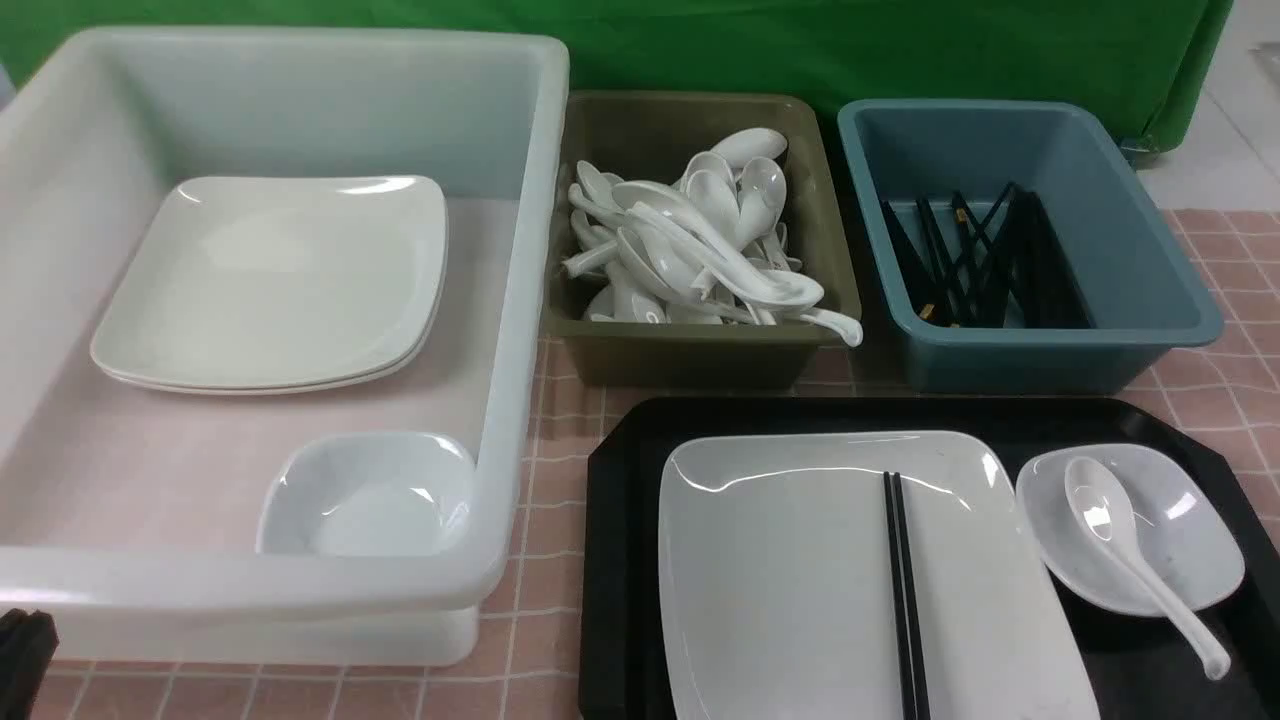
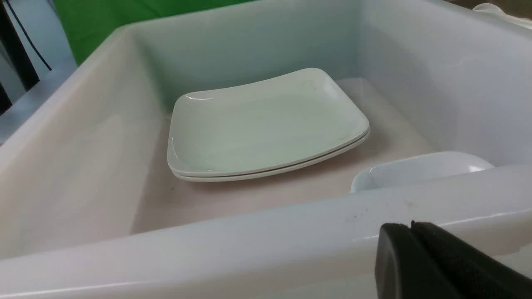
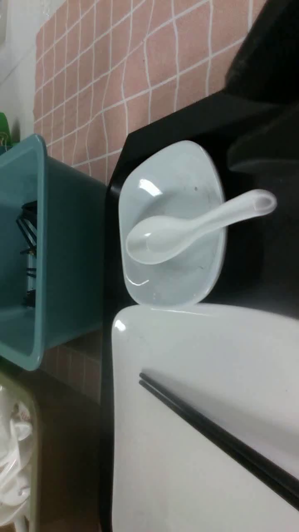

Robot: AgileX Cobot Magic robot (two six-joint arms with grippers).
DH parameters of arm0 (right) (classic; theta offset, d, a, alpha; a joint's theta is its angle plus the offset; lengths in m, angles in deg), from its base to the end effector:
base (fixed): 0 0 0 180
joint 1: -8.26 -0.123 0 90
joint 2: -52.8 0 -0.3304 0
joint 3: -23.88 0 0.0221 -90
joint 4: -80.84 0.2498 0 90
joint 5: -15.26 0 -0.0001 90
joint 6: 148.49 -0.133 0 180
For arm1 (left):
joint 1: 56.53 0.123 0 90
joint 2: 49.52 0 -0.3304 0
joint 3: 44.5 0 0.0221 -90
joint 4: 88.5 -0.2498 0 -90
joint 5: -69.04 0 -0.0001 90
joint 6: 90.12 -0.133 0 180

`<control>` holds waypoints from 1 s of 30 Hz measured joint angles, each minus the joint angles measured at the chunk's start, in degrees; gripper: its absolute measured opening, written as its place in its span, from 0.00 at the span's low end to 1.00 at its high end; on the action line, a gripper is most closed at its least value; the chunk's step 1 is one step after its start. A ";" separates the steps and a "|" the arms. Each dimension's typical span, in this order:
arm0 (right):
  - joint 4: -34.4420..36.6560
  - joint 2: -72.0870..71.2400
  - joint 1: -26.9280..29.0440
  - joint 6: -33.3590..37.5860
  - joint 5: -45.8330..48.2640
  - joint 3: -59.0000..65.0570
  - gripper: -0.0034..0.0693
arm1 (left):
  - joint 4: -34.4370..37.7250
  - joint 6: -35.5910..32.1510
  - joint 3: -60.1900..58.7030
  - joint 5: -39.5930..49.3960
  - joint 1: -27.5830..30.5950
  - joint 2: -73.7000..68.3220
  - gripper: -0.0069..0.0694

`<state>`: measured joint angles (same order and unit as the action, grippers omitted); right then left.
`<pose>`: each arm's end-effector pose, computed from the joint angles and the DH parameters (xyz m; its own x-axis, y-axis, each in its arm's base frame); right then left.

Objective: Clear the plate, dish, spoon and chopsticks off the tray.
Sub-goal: Use the right arm to grab a soup spoon from the plate

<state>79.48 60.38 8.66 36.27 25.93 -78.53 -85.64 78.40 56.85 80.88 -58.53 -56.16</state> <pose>0.0518 -0.0009 0.1960 -0.1023 -0.1055 -0.9891 0.0005 0.9944 -0.1061 0.0508 -0.0031 0.1872 -0.1156 0.1550 -0.9811 0.0632 0.9869 0.1485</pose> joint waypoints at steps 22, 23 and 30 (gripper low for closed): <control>0.00 0.00 0.00 0.00 0.00 0.00 0.39 | 19.13 2.75 0.00 -10.50 0.00 0.00 0.12; 0.00 0.00 0.00 0.00 0.00 0.00 0.39 | 20.02 2.77 0.00 -12.17 0.00 0.00 0.12; 0.00 0.00 0.00 0.00 0.00 0.00 0.39 | 21.14 2.98 0.00 -24.17 0.00 0.00 0.12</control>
<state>79.48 60.38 8.66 36.27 25.93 -78.53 -64.50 81.38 56.85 56.71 -58.53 -56.16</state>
